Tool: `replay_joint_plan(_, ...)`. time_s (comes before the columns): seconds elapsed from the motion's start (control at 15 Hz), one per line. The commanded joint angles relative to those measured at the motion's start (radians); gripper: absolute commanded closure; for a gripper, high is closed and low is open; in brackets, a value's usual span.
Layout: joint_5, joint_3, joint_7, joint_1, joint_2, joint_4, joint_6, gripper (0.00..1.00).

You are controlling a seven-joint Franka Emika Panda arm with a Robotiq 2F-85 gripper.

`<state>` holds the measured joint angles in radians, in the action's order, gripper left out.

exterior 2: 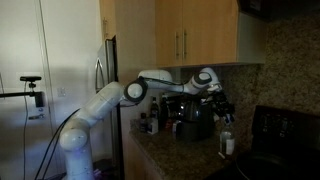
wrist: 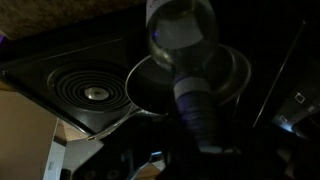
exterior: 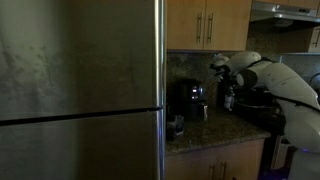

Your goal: Move the glass bottle to the right of the counter, close the air fryer, then move the cellars to the right of the counter

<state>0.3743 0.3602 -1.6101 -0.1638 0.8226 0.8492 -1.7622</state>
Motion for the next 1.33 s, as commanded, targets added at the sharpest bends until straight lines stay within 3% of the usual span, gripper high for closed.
replay_joint_plan(0.0,-0.014,-0.007,-0.023,-0.023,0.033,-0.029,-0.087,0.94)
replay_joint_plan(0.2,-0.017,-0.006,-0.016,-0.022,0.023,-0.014,-0.072,0.94)
replay_joint_plan(0.27,-0.022,-0.009,-0.005,-0.023,0.019,-0.012,-0.051,0.52)
replay_joint_plan(0.4,-0.024,-0.012,0.008,-0.021,0.010,-0.006,-0.026,0.44)
replay_joint_plan(0.73,-0.029,-0.019,0.023,-0.016,-0.009,-0.010,0.005,0.01)
replay_joint_plan(1.27,-0.050,-0.052,0.017,-0.017,-0.062,0.018,-0.081,0.00)
